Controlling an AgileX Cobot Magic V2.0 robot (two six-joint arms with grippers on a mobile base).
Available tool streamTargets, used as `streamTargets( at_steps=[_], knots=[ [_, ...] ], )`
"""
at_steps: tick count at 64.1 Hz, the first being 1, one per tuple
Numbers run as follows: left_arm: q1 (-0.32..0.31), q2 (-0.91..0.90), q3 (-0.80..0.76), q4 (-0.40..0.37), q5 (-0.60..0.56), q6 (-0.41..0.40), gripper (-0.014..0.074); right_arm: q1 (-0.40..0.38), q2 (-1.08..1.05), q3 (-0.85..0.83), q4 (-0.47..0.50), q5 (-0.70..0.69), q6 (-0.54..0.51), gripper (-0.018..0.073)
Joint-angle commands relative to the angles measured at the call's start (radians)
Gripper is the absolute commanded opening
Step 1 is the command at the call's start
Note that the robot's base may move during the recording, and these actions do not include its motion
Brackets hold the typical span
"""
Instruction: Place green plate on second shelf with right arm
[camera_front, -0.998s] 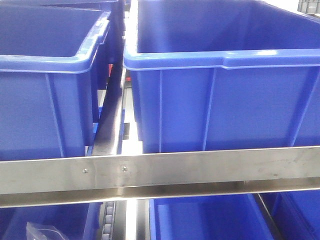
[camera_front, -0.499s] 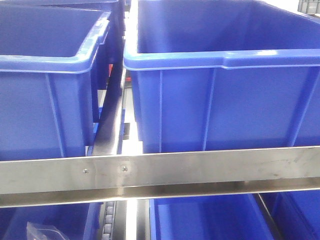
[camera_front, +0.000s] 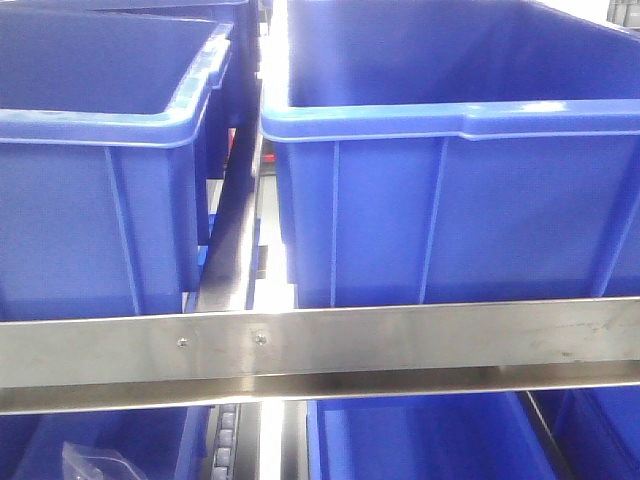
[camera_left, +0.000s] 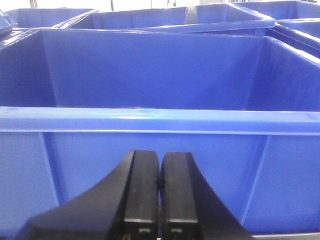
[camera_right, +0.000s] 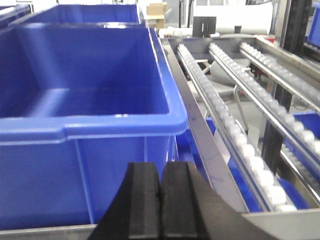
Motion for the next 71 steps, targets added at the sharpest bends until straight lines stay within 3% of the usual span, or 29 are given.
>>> streamTargets(
  at_steps=[1, 18, 32, 50, 71],
  knots=[
    [-0.005, -0.015, 0.04, 0.0, -0.081, -0.002, 0.013, 0.0, 0.008, -0.018, -0.008, -0.045, -0.011, 0.0048],
    [-0.005, -0.015, 0.04, 0.0, -0.081, -0.002, 0.013, 0.002, 0.007, -0.017, 0.012, -0.032, -0.013, 0.0048],
    [-0.005, -0.015, 0.04, 0.0, -0.081, -0.002, 0.013, 0.009, 0.007, -0.017, 0.038, -0.061, -0.088, 0.0048],
    [-0.005, -0.015, 0.04, 0.0, -0.081, -0.002, 0.013, 0.145, 0.007, -0.017, 0.046, -0.096, -0.136, 0.0048],
    [-0.005, -0.015, 0.04, 0.0, -0.081, -0.002, 0.013, 0.12, -0.023, -0.017, 0.072, -0.151, -0.136, 0.0048]
  ],
)
